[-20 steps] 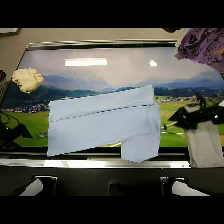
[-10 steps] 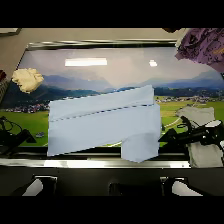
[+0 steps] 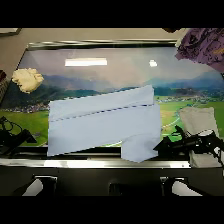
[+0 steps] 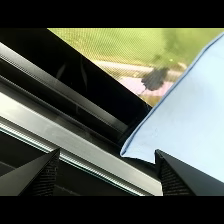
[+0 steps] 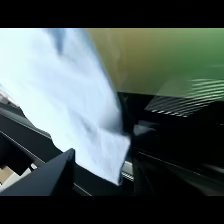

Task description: Fold the clothes and pants, and hang the long-sleeved shirts on hangers.

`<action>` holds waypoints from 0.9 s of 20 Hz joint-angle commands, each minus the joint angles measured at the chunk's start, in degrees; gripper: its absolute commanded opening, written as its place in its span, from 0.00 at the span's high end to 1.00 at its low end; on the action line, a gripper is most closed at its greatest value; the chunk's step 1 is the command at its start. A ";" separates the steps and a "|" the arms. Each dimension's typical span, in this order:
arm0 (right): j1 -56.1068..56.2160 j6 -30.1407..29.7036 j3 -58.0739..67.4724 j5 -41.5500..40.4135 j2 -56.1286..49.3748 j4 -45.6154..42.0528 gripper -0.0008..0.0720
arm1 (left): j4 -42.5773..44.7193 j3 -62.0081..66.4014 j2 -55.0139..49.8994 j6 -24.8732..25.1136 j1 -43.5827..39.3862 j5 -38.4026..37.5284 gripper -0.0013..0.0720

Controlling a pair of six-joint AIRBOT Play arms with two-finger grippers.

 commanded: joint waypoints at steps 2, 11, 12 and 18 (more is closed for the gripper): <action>0.02 -0.79 -1.51 -5.81 0.02 4.87 0.55 | -0.11 -0.04 0.04 -0.24 0.04 -0.66 0.06; 0.02 -2.95 -1.49 -5.42 0.02 6.91 0.95 | -14.58 -9.75 1.44 11.82 11.63 2.67 0.06; 0.02 -2.97 -1.49 -5.49 0.02 6.93 0.95 | -19.63 -11.91 1.40 14.51 13.51 3.72 0.06; 0.02 -3.63 -1.49 -5.86 0.02 6.93 0.94 | -24.65 -17.29 0.02 19.39 12.39 5.55 0.07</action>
